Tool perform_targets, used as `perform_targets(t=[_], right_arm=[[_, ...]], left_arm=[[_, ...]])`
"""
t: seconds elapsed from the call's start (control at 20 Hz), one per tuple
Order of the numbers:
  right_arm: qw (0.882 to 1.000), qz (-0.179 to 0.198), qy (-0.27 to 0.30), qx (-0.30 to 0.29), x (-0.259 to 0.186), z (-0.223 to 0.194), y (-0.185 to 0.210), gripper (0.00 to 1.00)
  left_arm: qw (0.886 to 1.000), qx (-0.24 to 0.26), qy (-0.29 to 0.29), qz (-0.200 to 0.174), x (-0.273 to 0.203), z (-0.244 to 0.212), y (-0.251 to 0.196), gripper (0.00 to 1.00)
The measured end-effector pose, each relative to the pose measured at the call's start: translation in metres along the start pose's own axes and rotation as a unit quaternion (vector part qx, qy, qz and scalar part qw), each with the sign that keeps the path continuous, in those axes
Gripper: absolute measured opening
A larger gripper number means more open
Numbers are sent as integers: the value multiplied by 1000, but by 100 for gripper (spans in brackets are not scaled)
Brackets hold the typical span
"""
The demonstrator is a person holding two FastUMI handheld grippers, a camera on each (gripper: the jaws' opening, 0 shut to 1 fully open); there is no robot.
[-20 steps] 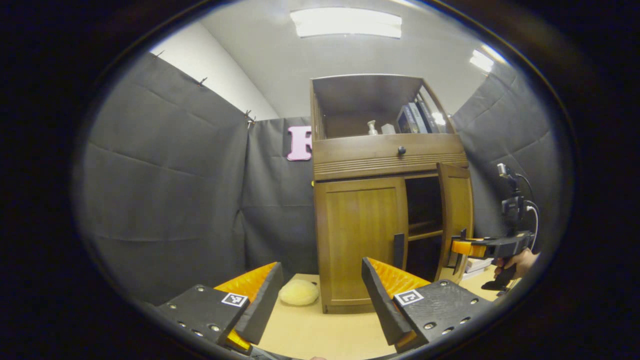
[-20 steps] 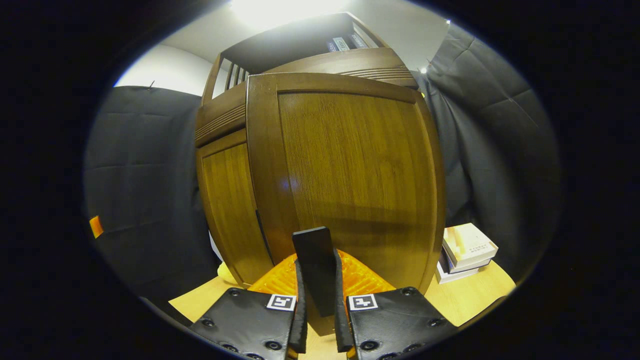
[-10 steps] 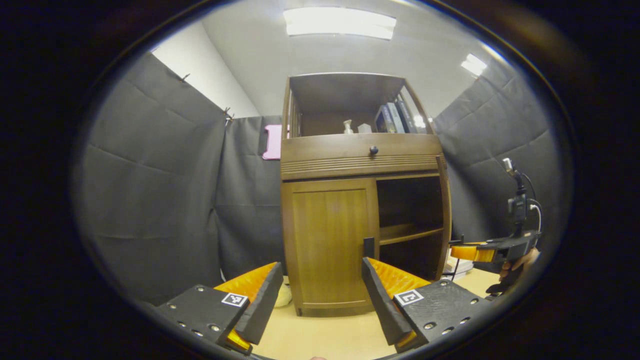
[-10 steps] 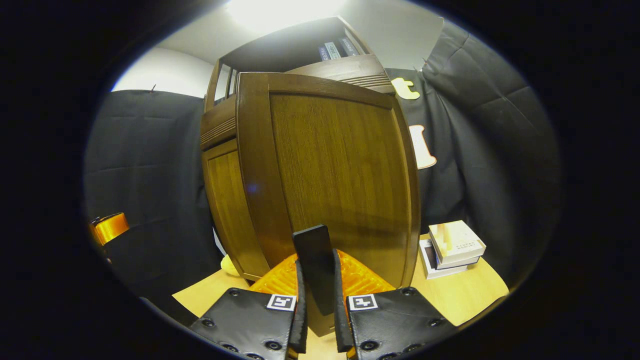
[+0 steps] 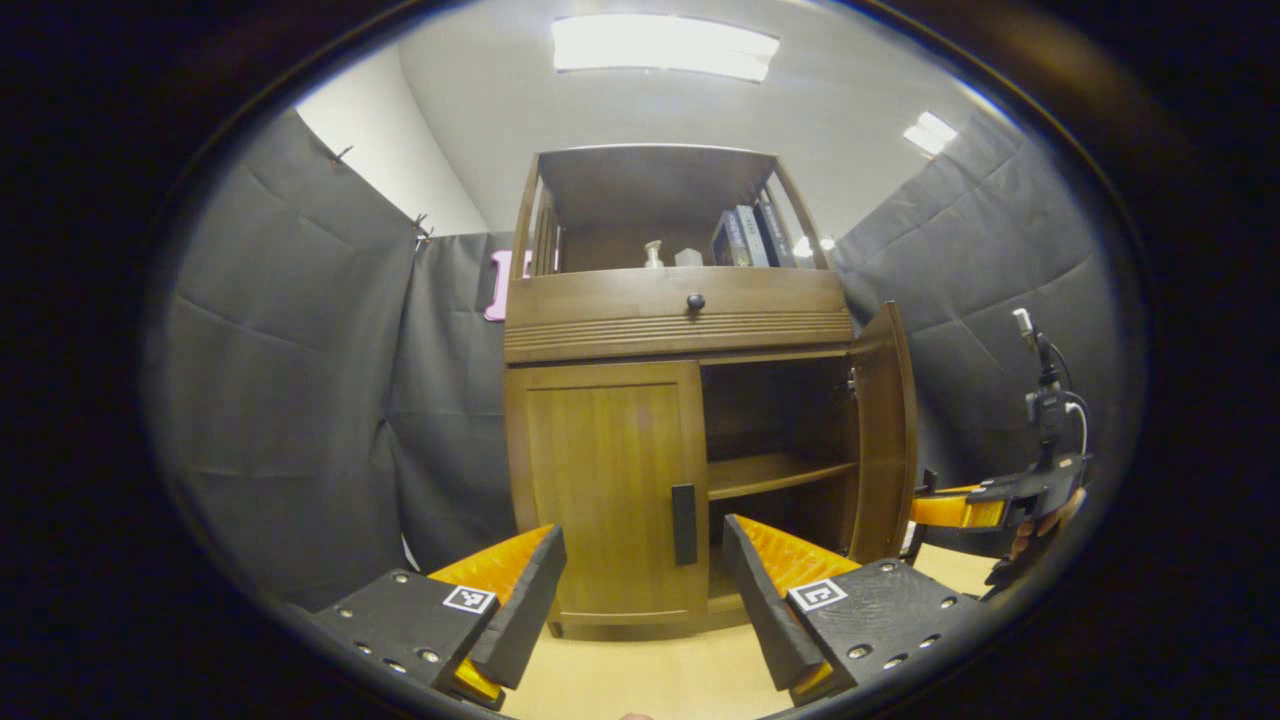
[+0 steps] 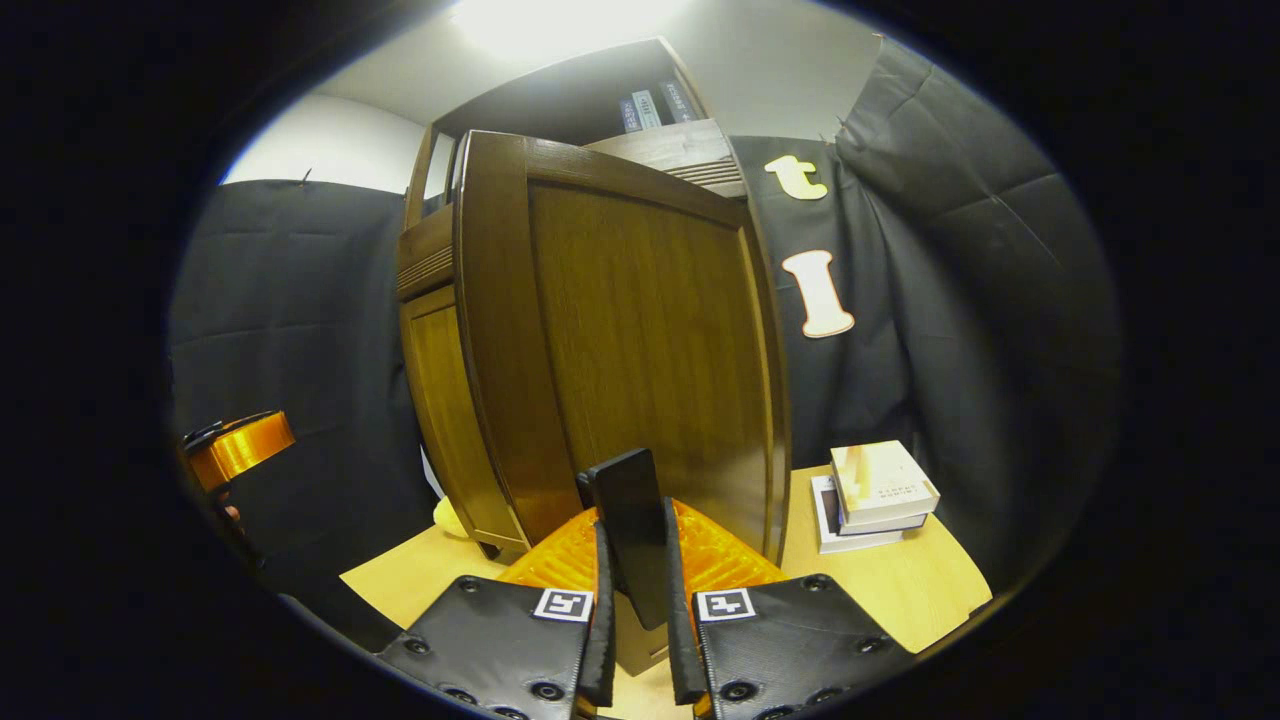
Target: Open the right door of the double-door shoe cabinet with the right hand, and open the left door with the left hand.
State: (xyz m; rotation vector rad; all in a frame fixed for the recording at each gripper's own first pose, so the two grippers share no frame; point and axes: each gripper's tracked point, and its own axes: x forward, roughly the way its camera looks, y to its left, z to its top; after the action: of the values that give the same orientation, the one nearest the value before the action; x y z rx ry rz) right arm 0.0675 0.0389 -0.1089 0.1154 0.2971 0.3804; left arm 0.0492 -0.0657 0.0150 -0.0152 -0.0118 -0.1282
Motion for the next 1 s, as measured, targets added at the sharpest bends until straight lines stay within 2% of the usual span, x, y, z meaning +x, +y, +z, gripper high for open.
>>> perform_targets(t=[0.1, 0.15, 0.25, 0.3, 0.7, 0.75, 0.85, 0.9, 1.0], right_arm=[[1000, -10, 1, -2, -7, 1, -14, 24], [1000, -16, 1, -2, -10, 3, -21, 27], [1000, -27, 1, 1, -16, 3, -35, 20], [1000, -31, 2, 1, -18, 3, -41, 24], [998, -64, 2, -6, -27, 7, -85, 18], [998, -65, 3, -4, -27, 7, -88, 7], [997, -71, 1, -4, -31, 7, -94, 7], [997, -77, 0, -6, -33, 7, -98, 17], [996, -91, -1, -7, -39, 8, -106, 17]], left_arm=[[1000, 1, -2, -9, -2, 2, -2, 92], [1000, 1, -3, -13, -2, 2, -3, 92], [1000, 2, -2, -21, -3, 4, -4, 92], [1000, 3, -1, -23, -3, 5, -6, 92], [999, 8, 4, -33, -2, 1, -12, 92], [999, 8, 5, -33, -2, 1, -13, 92], [999, 8, 6, -35, -3, 0, -16, 91], [999, 8, 7, -35, -3, -1, -15, 91], [999, 9, 9, -38, -3, -2, -16, 90]])
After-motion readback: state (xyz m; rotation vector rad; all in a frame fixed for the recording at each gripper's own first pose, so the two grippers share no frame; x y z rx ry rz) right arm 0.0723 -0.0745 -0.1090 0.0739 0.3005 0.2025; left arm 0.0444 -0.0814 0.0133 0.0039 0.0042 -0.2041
